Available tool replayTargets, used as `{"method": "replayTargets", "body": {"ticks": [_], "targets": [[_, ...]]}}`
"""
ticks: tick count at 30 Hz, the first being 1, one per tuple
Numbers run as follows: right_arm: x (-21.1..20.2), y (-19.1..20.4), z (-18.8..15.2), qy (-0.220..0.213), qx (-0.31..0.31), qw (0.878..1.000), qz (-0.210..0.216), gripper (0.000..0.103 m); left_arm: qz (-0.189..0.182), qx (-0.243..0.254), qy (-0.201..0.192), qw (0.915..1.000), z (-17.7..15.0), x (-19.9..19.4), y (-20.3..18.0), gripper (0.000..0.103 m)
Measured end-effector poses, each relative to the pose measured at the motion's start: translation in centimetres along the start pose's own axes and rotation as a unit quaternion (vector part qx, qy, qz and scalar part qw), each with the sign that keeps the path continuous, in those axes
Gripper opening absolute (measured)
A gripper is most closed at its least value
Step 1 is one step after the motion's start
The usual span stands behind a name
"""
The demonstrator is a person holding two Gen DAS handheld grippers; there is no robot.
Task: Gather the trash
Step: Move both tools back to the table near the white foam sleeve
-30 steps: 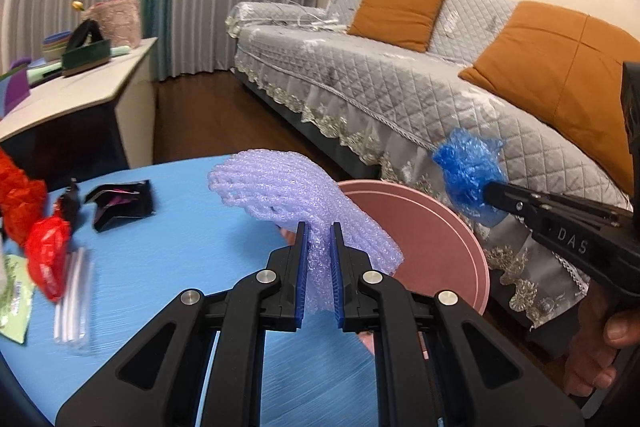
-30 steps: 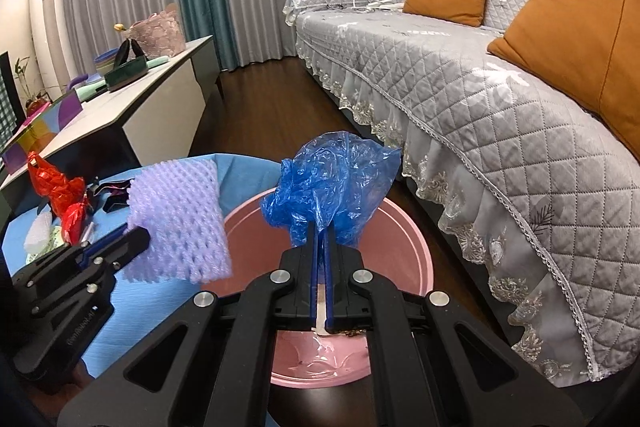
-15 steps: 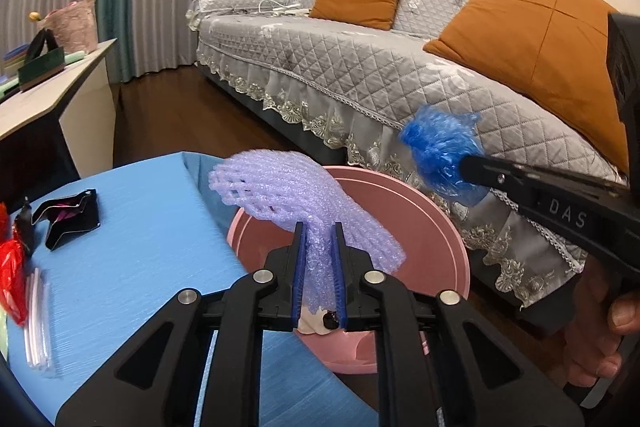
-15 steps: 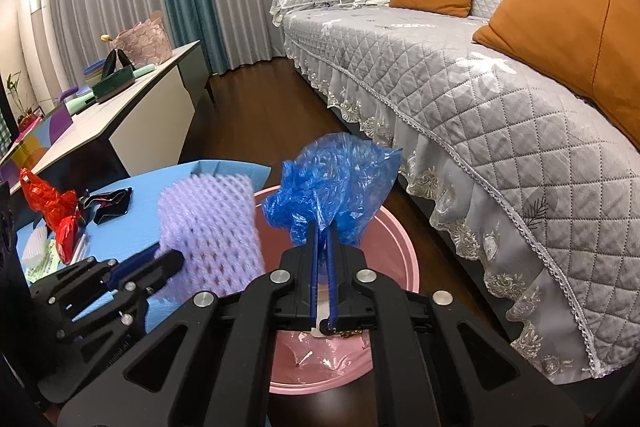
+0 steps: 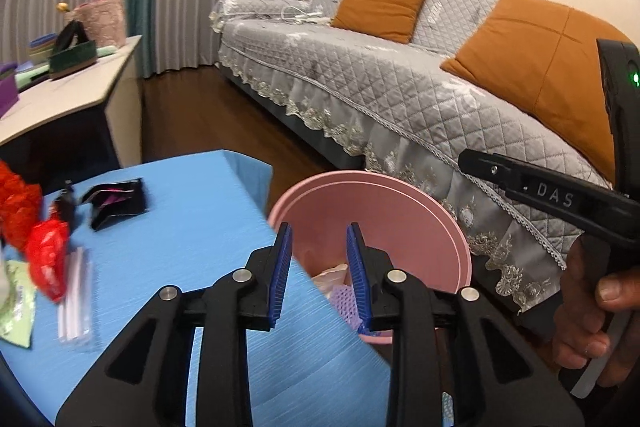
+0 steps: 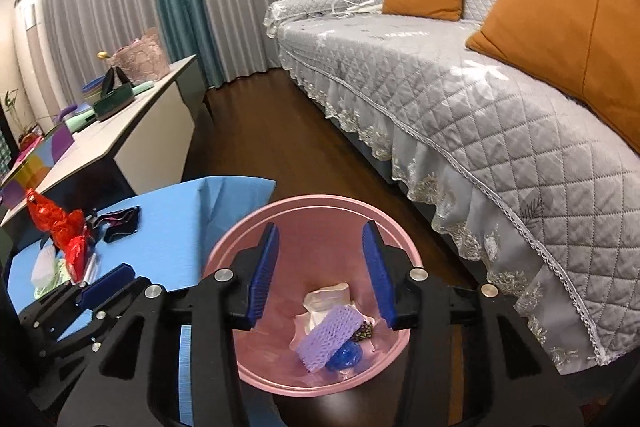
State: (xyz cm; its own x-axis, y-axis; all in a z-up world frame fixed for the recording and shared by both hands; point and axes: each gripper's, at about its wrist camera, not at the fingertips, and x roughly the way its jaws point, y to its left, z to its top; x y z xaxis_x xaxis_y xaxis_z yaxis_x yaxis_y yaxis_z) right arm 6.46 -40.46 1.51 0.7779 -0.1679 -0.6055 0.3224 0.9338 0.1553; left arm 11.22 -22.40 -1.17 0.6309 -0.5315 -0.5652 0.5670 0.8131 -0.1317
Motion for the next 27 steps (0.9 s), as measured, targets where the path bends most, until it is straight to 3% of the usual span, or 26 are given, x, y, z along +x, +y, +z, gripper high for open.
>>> {"method": "replayTargets", "body": {"ticks": [19,27], "targets": [[-4.0,8.2,-0.6,-0.021,-0.028,0.996,0.079,0.045,0.084,-0.023,-0.050,0.9949,-1.0,-12.3,6.2,0.028],[-4.2,12.5,-1.4,-0.014,-0.046,0.991,0.125,0.030,0.145,-0.087,-0.043,0.9847,-4.2,-16.4,12.3,0.028]]}}
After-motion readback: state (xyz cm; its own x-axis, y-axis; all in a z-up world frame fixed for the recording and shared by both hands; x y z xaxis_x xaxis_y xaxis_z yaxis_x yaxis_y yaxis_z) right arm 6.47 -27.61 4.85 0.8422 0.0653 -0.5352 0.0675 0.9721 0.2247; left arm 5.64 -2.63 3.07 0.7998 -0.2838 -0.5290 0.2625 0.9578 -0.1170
